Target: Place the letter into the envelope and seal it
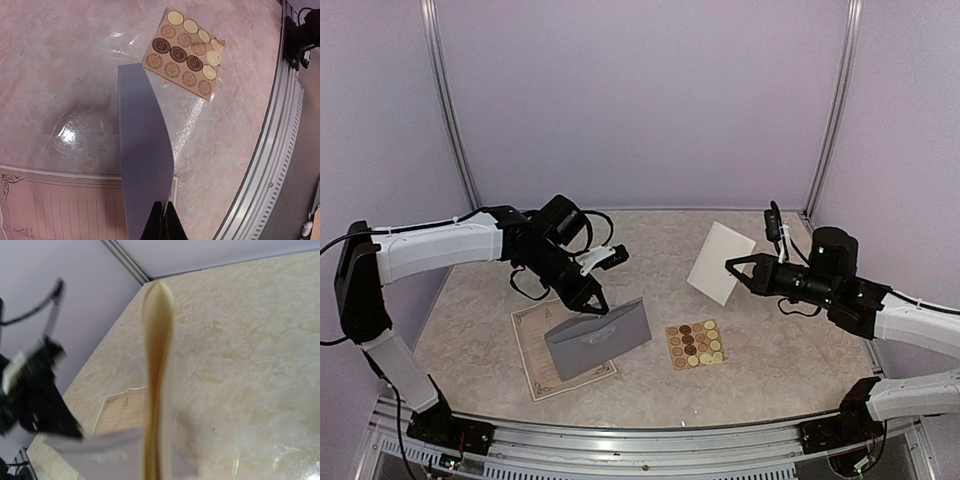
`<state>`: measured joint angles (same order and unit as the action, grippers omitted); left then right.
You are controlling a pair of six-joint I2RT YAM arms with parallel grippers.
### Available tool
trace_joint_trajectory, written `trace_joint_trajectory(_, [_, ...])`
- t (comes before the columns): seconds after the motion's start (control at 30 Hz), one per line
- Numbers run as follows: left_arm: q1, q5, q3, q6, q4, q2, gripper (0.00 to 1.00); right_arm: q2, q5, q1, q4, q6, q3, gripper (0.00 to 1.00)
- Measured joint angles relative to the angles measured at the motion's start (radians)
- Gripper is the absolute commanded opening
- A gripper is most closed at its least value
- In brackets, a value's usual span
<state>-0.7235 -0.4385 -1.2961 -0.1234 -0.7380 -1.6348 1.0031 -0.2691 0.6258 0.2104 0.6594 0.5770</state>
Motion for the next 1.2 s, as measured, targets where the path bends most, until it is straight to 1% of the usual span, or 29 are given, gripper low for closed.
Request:
trace_joint_trajectory(0.03, [-0.018, -0.002, -0.003, -0.007, -0.008, -0.021, 0.05, -0.003, 0.0, 0.0, -0.003, 0.002, -0.001, 0.0])
trace_joint_trajectory(0.07, [-0.034, -0.002, -0.005, -0.014, -0.016, -0.044, 0.11, -0.01, 0.0, 0.0, -0.005, 0.004, -0.004, 0.0])
trace_joint_trajectory(0.17, [-0.071, 0.01, -0.01, -0.018, -0.026, -0.101, 0.33, -0.027, 0.0, 0.0, -0.014, 0.008, -0.014, 0.0])
trace_joint_trajectory(0.2, [-0.077, 0.021, -0.01, -0.017, -0.024, -0.11, 0.44, -0.029, 0.0, 0.0, -0.02, 0.008, -0.016, 0.0])
trace_joint_trajectory(0.23, [-0.081, 0.036, -0.01, -0.017, -0.019, -0.113, 0.52, -0.029, -0.002, 0.0, -0.025, 0.007, -0.016, 0.0])
trace_joint_trajectory(0.3, [-0.088, 0.081, -0.01, -0.002, 0.008, -0.106, 0.63, -0.029, -0.007, 0.0, -0.037, 0.004, -0.019, 0.0])
trace_joint_trajectory(0.37, [-0.093, 0.134, -0.005, 0.019, 0.053, -0.087, 0.7, -0.025, -0.016, 0.0, -0.047, -0.003, -0.019, 0.0])
trace_joint_trajectory(0.47, [-0.105, 0.217, 0.055, 0.081, 0.157, -0.004, 0.74, -0.011, -0.03, 0.0, -0.055, -0.016, -0.019, 0.0])
trace_joint_trajectory(0.57, [-0.136, 0.269, 0.153, 0.188, 0.246, 0.12, 0.75, 0.003, -0.033, 0.0, -0.066, -0.027, -0.019, 0.0])
trace_joint_trajectory(0.7, [-0.259, 0.32, 0.293, 0.414, 0.33, 0.252, 0.75, 0.02, -0.032, 0.0, -0.073, -0.042, -0.02, 0.0])
trace_joint_trajectory(0.83, [-0.399, 0.335, 0.441, 0.682, 0.398, 0.311, 0.76, 0.052, -0.037, 0.0, -0.075, -0.06, -0.019, 0.0])
trace_joint_trajectory(0.9, [-0.459, 0.341, 0.517, 0.825, 0.42, 0.328, 0.77, 0.075, -0.07, -0.001, -0.071, -0.083, -0.019, 0.0])
trace_joint_trajectory(1.07, [-0.542, 0.364, 0.615, 1.095, 0.432, 0.365, 0.77, 0.108, -0.208, 0.012, -0.118, -0.198, 0.013, 0.0])
trace_joint_trajectory(1.2, [-0.569, 0.367, 0.692, 1.24, 0.434, 0.414, 0.76, 0.107, -0.274, 0.046, -0.154, -0.273, 0.049, 0.0])
